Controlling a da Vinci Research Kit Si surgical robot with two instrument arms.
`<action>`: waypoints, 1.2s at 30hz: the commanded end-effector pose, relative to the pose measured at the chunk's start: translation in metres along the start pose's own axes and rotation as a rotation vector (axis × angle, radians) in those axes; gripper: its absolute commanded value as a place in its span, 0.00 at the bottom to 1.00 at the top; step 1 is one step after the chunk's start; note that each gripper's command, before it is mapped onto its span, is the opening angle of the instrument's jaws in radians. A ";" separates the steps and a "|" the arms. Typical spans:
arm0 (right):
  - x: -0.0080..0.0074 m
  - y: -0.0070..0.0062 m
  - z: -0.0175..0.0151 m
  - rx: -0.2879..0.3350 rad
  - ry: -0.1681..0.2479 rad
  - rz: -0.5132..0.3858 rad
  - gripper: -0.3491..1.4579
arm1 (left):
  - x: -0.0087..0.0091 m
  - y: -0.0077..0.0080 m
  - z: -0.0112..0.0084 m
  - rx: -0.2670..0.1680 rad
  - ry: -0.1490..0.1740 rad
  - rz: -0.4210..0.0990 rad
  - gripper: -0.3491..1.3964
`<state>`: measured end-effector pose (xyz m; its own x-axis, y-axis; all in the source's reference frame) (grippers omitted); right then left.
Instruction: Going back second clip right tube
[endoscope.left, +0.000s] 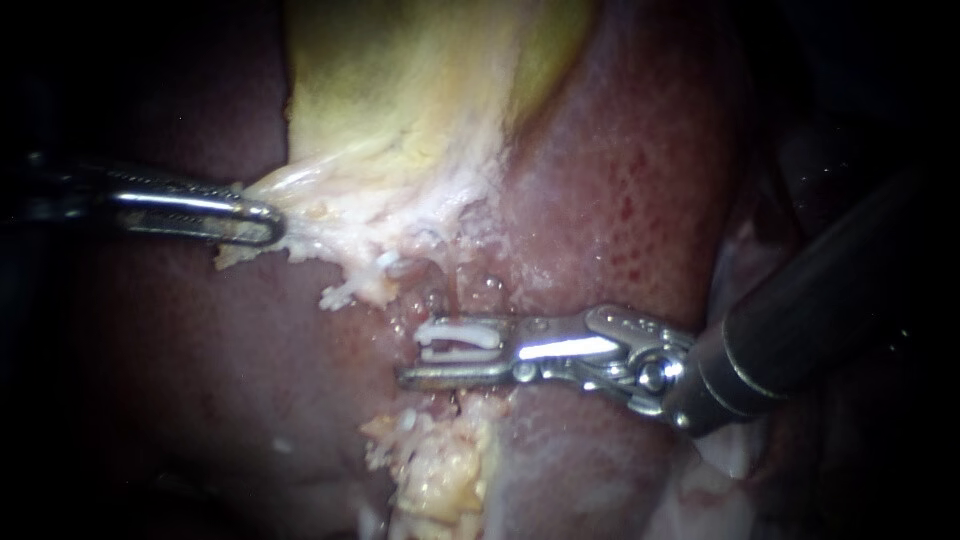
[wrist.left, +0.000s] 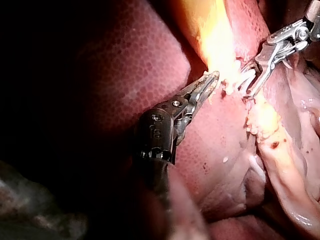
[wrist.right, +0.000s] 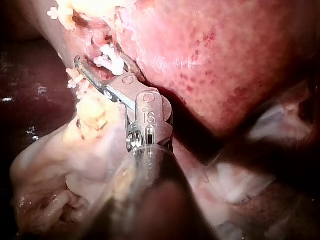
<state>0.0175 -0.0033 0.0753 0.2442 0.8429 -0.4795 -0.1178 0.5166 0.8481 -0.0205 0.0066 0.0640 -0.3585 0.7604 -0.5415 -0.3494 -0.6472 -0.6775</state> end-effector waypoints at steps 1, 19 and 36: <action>0.0000 0.0001 0.0000 -0.001 0.001 -0.001 0.47 | 0.0000 0.0001 0.0000 0.000 0.000 0.000 0.00; 0.0003 -0.0006 -0.0041 -0.046 0.029 -0.330 0.47 | -0.0003 -0.0003 -0.0008 -0.006 -0.002 0.003 0.00; 0.0057 -0.0037 -0.0131 -0.015 0.023 -0.676 0.47 | -0.0005 -0.0007 -0.0011 -0.009 -0.003 -0.002 0.00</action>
<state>0.0065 0.0016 0.0660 0.2465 0.3321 -0.9105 0.0441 0.9346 0.3529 -0.0192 0.0068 0.0642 -0.3603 0.7610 -0.5394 -0.3415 -0.6457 -0.6830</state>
